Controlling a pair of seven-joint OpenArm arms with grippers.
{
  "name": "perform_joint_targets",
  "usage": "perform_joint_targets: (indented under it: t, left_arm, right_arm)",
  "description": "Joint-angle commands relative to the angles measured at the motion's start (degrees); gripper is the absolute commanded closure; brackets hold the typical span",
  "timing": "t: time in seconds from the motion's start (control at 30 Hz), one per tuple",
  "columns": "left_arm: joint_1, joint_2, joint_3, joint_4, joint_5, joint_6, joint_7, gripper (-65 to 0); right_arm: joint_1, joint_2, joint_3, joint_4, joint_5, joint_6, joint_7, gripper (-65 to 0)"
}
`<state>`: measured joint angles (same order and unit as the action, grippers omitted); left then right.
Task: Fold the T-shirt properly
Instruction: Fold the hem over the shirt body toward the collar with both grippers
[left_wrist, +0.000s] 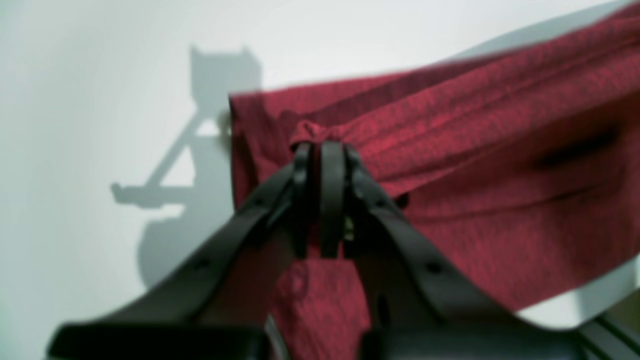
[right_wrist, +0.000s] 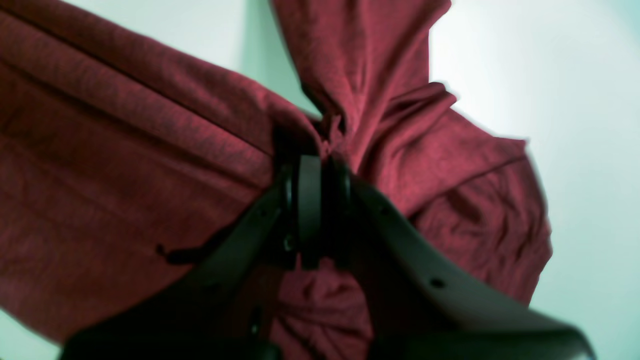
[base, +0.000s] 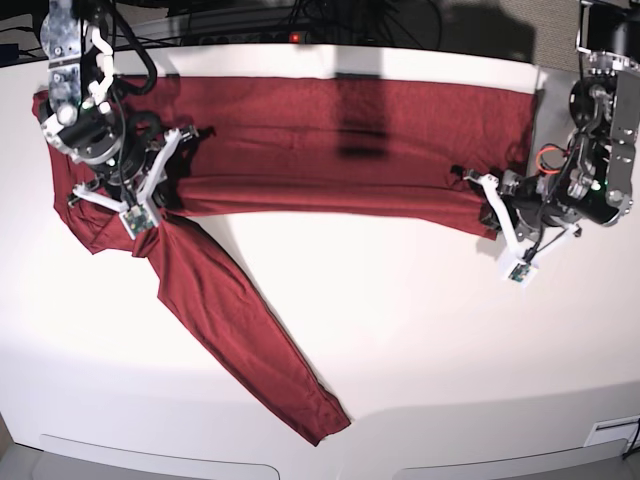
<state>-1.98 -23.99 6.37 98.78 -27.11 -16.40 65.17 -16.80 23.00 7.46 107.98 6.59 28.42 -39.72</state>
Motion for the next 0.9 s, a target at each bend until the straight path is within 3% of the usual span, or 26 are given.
perform_joint_targets:
  t: [0.0, 0.3, 0.6, 0.87]
  left_arm:
    - [-0.8, -0.8, -0.5, 1.1, -0.1, 0.5, 0.5, 0.0]
    - [1.8, -1.0, -0.5, 2.4, 0.4, 0.5, 1.3, 0.0]
    - [4.4, -0.9, -0.5, 6.5, 7.1, 0.6, 2.4, 0.0]
    - [7.7, -1.0, -0.5, 10.4, 16.5, 4.5, 3.7, 0.0]
  right_arm:
    - [0.3, 0.8, 0.5, 1.4, -0.1, -0.5, 0.8, 0.0]
    - [-0.5, 0.8, 0.5, 1.4, -0.1, -0.4, -0.8, 0.0]
    - [-0.5, 0.8, 0.4, 1.4, 3.6, -0.4, -3.8, 0.0]
    - [-0.5, 0.8, 0.4, 1.5, 4.2, -0.3, -5.0, 0.0]
